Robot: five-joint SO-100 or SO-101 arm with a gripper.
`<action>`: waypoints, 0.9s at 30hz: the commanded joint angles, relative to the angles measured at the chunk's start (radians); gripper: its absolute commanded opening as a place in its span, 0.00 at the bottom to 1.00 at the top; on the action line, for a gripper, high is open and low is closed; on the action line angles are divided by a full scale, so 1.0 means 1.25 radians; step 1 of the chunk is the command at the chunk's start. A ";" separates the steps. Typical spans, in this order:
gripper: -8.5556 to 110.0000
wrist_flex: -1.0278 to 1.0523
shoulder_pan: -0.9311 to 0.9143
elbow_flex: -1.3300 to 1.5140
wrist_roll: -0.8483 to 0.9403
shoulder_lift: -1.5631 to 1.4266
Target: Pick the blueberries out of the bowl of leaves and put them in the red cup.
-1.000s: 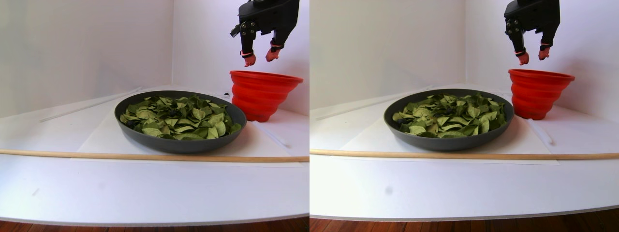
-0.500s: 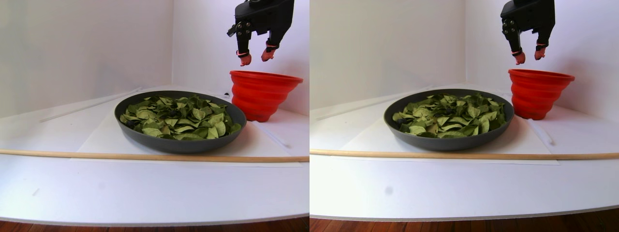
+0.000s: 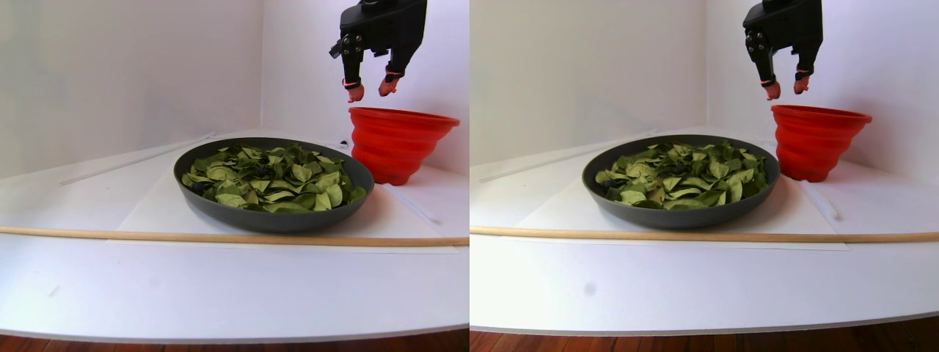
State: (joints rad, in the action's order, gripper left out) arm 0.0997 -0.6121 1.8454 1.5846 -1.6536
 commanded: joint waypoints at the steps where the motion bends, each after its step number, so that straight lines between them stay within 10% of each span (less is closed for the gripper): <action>1: 0.19 0.000 0.004 -0.006 0.001 -0.126; 27: 0.20 0.044 0.115 0.065 -0.020 -0.183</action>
State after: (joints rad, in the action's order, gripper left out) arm 0.1534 -0.4679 1.9328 1.5708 -1.7211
